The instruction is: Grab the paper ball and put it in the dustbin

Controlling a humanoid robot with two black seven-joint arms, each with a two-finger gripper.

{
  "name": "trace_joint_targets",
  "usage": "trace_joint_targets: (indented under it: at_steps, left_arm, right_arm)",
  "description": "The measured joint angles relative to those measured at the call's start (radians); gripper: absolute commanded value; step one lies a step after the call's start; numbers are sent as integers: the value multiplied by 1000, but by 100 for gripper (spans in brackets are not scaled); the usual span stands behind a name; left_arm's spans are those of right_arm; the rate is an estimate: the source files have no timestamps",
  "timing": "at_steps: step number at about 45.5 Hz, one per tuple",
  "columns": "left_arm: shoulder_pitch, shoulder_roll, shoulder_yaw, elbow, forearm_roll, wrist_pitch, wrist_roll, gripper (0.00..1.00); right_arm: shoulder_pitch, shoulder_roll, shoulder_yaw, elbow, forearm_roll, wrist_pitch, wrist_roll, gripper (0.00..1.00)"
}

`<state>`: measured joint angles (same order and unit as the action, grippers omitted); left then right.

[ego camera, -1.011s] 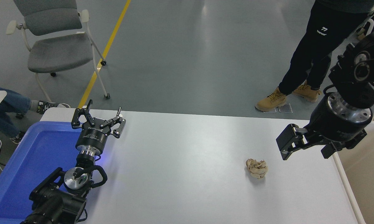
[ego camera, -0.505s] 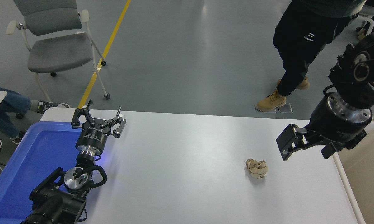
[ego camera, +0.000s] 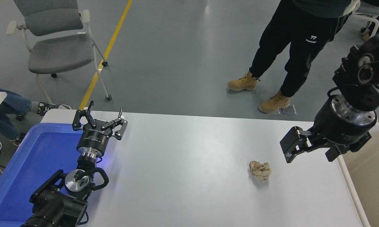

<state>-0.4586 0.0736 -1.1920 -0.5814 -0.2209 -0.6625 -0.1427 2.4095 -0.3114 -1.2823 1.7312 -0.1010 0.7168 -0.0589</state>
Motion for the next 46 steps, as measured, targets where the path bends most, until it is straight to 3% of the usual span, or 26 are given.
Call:
trace_joint_targets:
  at_steps: [32, 46]
  left_arm:
    - [0, 0, 0, 0, 0, 0, 0, 99]
    - [0, 0, 1, 0, 0, -1, 0, 99]
  right_arm:
    - [-11, -7, -1, -8, 1, -6, -1, 100]
    - [-137, -34, 16, -68, -14, -105, -1, 100]
